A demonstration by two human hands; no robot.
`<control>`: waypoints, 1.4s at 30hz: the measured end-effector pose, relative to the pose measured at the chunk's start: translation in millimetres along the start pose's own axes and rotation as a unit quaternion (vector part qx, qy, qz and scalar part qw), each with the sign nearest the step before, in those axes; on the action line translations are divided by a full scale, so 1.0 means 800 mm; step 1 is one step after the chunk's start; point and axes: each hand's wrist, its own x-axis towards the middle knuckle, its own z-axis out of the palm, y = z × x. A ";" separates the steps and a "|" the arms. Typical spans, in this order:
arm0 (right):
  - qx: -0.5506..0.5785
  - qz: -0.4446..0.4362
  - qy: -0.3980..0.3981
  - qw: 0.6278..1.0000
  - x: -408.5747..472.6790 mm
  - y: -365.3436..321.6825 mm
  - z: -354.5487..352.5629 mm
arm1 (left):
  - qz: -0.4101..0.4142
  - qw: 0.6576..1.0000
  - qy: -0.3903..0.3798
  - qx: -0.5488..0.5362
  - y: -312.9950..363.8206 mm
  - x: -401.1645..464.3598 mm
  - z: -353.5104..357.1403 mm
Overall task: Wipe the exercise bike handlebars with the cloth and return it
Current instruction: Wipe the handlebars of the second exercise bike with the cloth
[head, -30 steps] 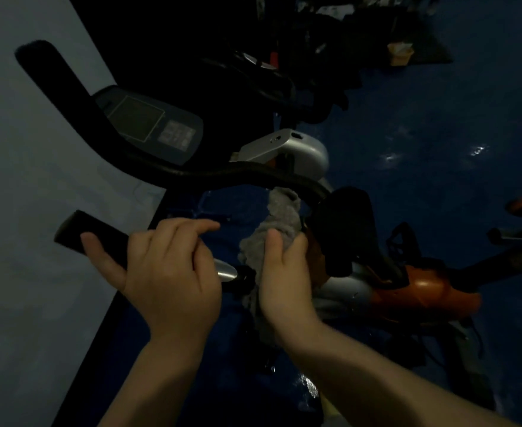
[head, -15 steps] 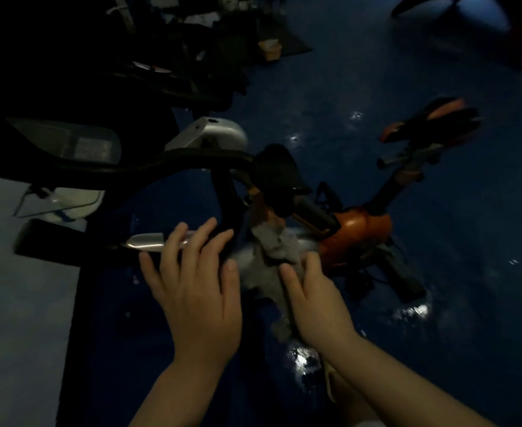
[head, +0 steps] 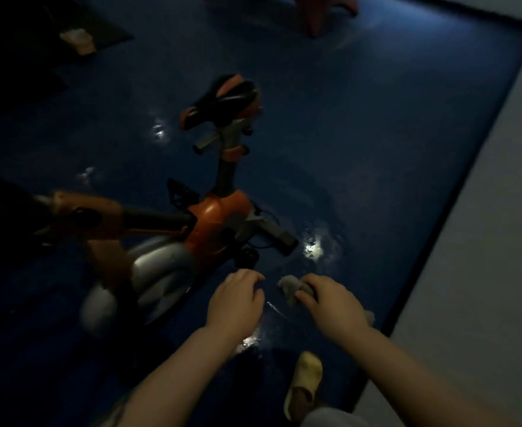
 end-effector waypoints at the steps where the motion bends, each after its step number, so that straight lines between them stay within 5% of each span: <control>1: -0.005 0.009 0.003 1.000 0.008 0.022 -0.011 | -0.003 1.000 -0.021 0.009 0.015 0.021 0.012; 10: -0.013 0.044 -0.003 0.999 0.097 0.154 -0.084 | -0.004 0.992 -0.122 0.022 0.137 0.171 0.094; 25: -0.005 0.096 -0.048 0.994 0.373 0.213 -0.193 | 0.019 0.989 -0.129 0.068 0.181 0.467 0.081; 35: -0.017 0.050 -0.041 0.998 0.549 0.243 -0.285 | -0.003 0.988 -0.132 0.078 0.225 0.645 0.082; 42: -0.062 -0.025 -0.093 0.993 0.714 0.282 -0.358 | -0.100 0.989 -0.098 0.042 0.262 0.784 0.097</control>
